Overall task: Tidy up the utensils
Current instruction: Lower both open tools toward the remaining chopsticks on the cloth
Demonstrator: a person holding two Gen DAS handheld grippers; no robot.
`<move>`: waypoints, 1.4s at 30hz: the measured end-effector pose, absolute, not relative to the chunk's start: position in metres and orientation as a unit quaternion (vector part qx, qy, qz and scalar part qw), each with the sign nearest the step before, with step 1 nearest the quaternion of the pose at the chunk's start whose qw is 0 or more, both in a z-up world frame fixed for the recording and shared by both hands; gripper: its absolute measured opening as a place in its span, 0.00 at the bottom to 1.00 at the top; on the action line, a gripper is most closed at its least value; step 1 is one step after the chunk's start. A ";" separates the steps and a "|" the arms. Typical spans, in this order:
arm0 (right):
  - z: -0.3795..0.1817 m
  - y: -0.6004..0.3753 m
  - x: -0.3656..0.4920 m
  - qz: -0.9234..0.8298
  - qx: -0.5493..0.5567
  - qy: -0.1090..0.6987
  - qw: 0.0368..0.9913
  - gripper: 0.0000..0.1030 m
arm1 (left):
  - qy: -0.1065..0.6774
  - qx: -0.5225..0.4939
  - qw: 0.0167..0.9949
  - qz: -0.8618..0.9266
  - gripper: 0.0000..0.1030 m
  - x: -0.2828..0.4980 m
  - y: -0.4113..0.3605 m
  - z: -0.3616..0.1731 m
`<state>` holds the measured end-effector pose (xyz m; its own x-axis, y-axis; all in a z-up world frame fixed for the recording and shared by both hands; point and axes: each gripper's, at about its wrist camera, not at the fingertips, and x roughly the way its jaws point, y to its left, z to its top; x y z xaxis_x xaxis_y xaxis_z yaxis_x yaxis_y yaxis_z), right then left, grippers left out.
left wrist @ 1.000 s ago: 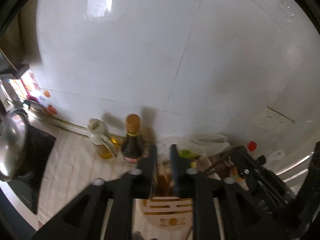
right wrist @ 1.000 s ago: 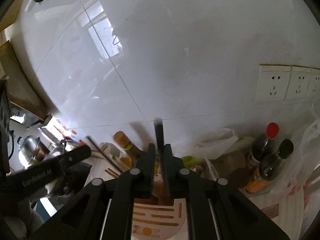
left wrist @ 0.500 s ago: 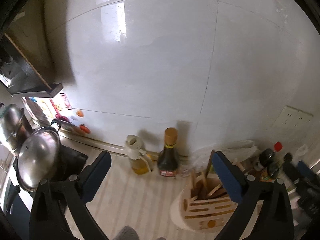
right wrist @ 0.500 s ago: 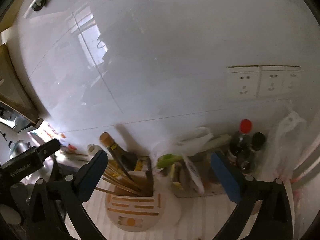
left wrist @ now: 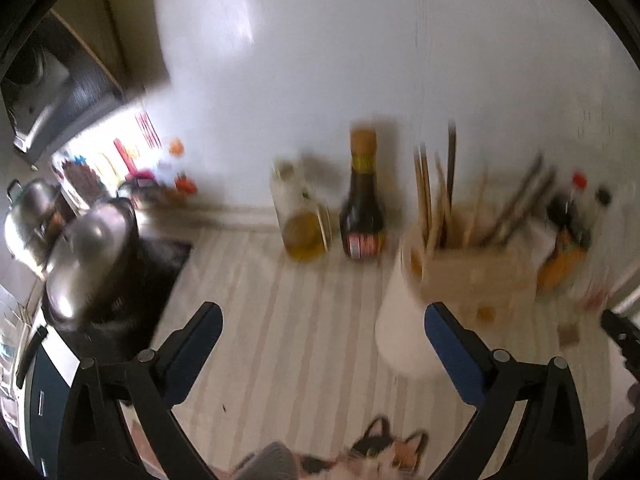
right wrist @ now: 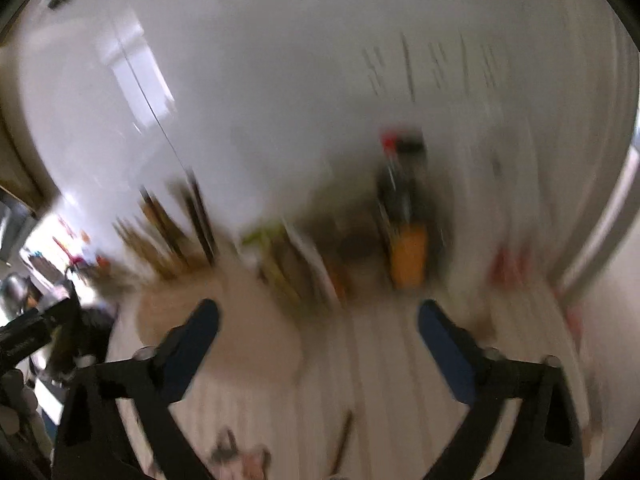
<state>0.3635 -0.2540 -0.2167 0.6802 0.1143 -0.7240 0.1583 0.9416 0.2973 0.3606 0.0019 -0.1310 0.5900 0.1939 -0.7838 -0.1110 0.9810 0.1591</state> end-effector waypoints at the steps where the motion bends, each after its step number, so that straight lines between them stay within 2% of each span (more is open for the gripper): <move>1: -0.235 -0.255 0.361 -0.013 0.175 0.424 0.888 0.59 | 0.456 0.053 0.884 0.086 1.00 0.356 0.000 -0.144; 3: -0.268 -0.255 0.354 -0.008 0.184 0.459 0.869 0.50 | 0.477 0.060 0.873 0.084 1.00 0.348 -0.001 -0.169; 6: -0.323 -0.252 0.345 -0.015 0.190 0.520 0.832 0.43 | 0.514 0.078 0.850 0.085 1.00 0.337 -0.004 -0.213; 9: -0.358 -0.245 0.340 -0.016 0.183 0.559 0.809 0.42 | 0.548 0.099 0.826 0.081 1.00 0.330 -0.009 -0.253; 15: -0.410 -0.219 0.335 -0.019 0.137 0.621 0.772 0.40 | 0.577 0.118 0.805 0.068 1.00 0.323 -0.015 -0.287; 22: -0.408 -0.178 0.348 0.001 0.065 0.619 0.783 0.38 | 0.585 0.125 0.799 0.067 1.00 0.318 -0.015 -0.297; 28: -0.400 -0.178 0.351 0.033 0.130 0.603 0.787 0.38 | 0.589 0.122 0.796 0.071 1.00 0.321 -0.007 -0.299; 35: -0.403 -0.173 0.355 0.055 0.127 0.616 0.776 0.38 | 0.596 0.117 0.791 0.071 1.00 0.322 -0.001 -0.304; 38: -0.398 -0.159 0.350 0.037 0.091 0.618 0.780 0.26 | 0.599 0.119 0.789 0.067 1.00 0.322 -0.005 -0.306; 40: -0.401 -0.158 0.351 0.025 0.083 0.621 0.779 0.00 | 0.601 0.121 0.787 0.061 1.00 0.322 -0.009 -0.307; 42: -0.402 -0.167 0.347 0.027 0.091 0.621 0.778 0.00 | 0.602 0.123 0.787 0.055 1.00 0.321 -0.014 -0.308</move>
